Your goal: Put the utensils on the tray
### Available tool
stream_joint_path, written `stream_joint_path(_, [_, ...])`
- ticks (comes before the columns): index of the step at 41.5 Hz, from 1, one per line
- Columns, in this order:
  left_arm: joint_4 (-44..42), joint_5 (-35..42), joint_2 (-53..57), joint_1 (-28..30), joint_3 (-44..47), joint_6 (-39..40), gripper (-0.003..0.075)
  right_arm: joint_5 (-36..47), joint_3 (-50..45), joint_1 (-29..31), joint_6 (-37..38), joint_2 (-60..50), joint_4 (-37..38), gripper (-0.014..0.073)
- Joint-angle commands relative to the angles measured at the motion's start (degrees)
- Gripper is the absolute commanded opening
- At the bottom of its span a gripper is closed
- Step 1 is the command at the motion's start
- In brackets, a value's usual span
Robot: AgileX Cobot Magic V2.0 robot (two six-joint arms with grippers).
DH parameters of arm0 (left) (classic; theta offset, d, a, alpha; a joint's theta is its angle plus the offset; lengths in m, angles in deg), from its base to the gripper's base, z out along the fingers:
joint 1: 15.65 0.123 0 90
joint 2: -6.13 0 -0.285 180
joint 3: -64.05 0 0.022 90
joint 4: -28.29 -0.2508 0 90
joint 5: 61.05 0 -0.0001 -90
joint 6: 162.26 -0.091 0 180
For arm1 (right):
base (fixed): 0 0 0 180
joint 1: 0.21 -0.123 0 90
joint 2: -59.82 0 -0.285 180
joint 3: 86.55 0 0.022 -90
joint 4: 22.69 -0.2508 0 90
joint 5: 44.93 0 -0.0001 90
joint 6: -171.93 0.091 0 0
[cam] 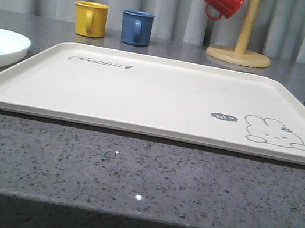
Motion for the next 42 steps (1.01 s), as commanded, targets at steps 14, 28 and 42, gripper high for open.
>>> stream_joint_path(14, [0.43,4.85,1.28,0.10,1.10,0.37,-0.0020,4.83,-0.10,0.35,-0.03,-0.92,0.53,-0.0068])
stream_joint_path(28, [-0.09,-9.24,-4.05,0.10,-21.77,0.17,-0.0020,-15.28,21.17,0.35,-0.03,4.19,0.20,-0.0068])
stream_joint_path(42, [-0.09,-31.39,-24.88,0.10,-41.65,0.03,-0.0020,-34.20,38.19,0.35,-0.03,29.97,0.20,-0.0068])
